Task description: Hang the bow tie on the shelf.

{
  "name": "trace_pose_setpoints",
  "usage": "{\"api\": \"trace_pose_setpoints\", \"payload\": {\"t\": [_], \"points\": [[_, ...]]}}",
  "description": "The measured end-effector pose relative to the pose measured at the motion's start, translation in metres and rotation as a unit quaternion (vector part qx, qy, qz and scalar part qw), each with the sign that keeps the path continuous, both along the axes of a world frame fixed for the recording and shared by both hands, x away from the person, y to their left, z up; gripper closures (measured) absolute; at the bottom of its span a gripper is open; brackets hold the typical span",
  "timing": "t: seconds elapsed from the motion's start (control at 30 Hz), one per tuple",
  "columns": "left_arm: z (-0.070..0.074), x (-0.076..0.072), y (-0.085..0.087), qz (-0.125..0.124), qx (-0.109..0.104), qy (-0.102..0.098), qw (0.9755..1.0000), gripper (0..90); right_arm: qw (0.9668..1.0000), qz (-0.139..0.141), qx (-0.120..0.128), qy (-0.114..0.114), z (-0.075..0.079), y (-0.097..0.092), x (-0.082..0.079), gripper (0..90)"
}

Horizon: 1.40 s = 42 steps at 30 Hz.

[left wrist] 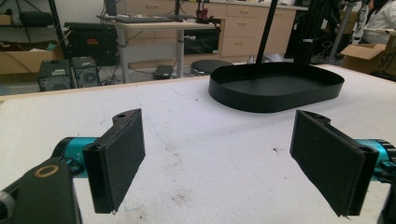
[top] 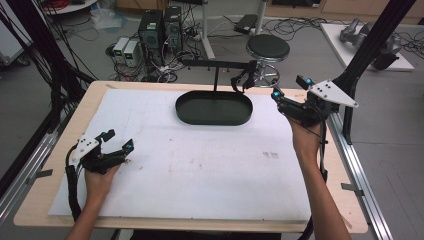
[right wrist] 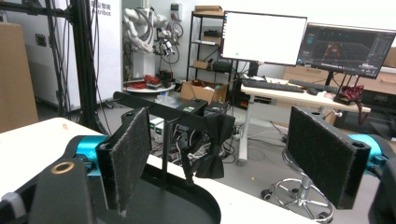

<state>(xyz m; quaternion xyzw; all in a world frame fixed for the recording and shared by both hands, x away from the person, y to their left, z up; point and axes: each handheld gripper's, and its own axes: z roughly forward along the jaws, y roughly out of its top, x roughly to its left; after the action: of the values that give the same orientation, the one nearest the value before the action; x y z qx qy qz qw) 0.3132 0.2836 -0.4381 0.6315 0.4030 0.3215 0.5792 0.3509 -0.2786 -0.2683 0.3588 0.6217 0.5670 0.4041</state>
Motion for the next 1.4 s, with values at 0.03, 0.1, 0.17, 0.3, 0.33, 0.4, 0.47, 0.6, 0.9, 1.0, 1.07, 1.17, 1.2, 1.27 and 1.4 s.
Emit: {"api": "trace_pose_setpoints", "payload": {"t": [0.03, 0.1, 0.17, 0.3, 0.33, 0.4, 0.47, 0.6, 0.9, 1.0, 1.07, 1.17, 1.2, 1.27, 1.4], "points": [[0.0, 0.0, 0.0, 0.0, 0.001, 0.0, 1.0, 18.2, 1.0, -0.001, -0.003, -0.004, -0.001, -0.001, -0.004, 20.0], [0.0, 0.0, 0.0, 0.0, 0.001, -0.001, 1.0, 18.2, 1.0, -0.003, -0.002, -0.008, -0.003, -0.003, -0.012, 18.7], [0.0, 0.0, 0.0, -0.001, 0.001, -0.001, 1.0, 18.3, 0.9998, -0.003, -0.006, -0.019, -0.006, -0.005, -0.02, 17.8], [0.0, 0.0, 0.0, 0.0, -0.001, -0.003, 1.0, 18.2, 0.9995, -0.005, -0.009, -0.028, -0.017, -0.009, -0.036, 16.1], [0.0, 0.0, 0.0, 0.0, 0.0, -0.002, 1.0, 18.2, 0.9995, -0.007, -0.009, -0.028, -0.02, -0.009, -0.04, 15.9], [0.0, 0.0, 0.0, -0.001, 0.0, -0.003, 1.0, 18.2, 0.9995, -0.006, -0.009, -0.029, -0.028, -0.012, -0.047, 15.0], [0.0, 0.0, -0.001, -0.002, 0.0, -0.003, 1.0, 18.2, 0.9996, -0.006, -0.004, -0.026, -0.036, -0.014, -0.055, 13.9], [0.0, 0.0, -0.001, -0.001, -0.001, -0.002, 1.0, 18.2, 0.9998, -0.005, 0.0, -0.021, -0.053, -0.018, -0.069, 13.7], [0.0, 0.0, -0.001, 0.0, 0.001, -0.004, 1.0, 18.2, 0.9995, -0.003, 0.029, 0.012, -0.096, -0.023, -0.09, 12.2], [0.0, 0.0, -0.001, 0.001, 0.0, -0.004, 1.0, 18.2, 0.9993, -0.007, 0.03, 0.02, -0.111, -0.023, -0.095, 12.1], [0.0, 0.0, -0.001, 0.0, 0.001, -0.003, 1.0, 18.2, 0.9994, -0.007, 0.022, 0.027, -0.12, -0.022, -0.097, 12.0], [0.0, 0.0, -0.001, 0.001, 0.002, -0.004, 1.0, 18.2, 0.9988, -0.004, 0.017, 0.046, -0.133, -0.019, -0.098, 12.0], [0.0, 0.0, -0.001, 0.001, 0.001, -0.004, 1.0, 18.2, 0.9987, -0.003, 0.014, 0.05, -0.136, -0.018, -0.098, 11.9], [0.0, 0.0, -0.001, 0.002, 0.002, -0.003, 1.0, 18.2, 0.9981, -0.003, 0.013, 0.061, -0.143, -0.016, -0.098, 12.0], [0.0, 0.0, -0.001, 0.001, 0.001, -0.003, 1.0, 18.2, 0.997, 0.004, 0.004, 0.078, -0.155, -0.012, -0.097, 11.9]]}}
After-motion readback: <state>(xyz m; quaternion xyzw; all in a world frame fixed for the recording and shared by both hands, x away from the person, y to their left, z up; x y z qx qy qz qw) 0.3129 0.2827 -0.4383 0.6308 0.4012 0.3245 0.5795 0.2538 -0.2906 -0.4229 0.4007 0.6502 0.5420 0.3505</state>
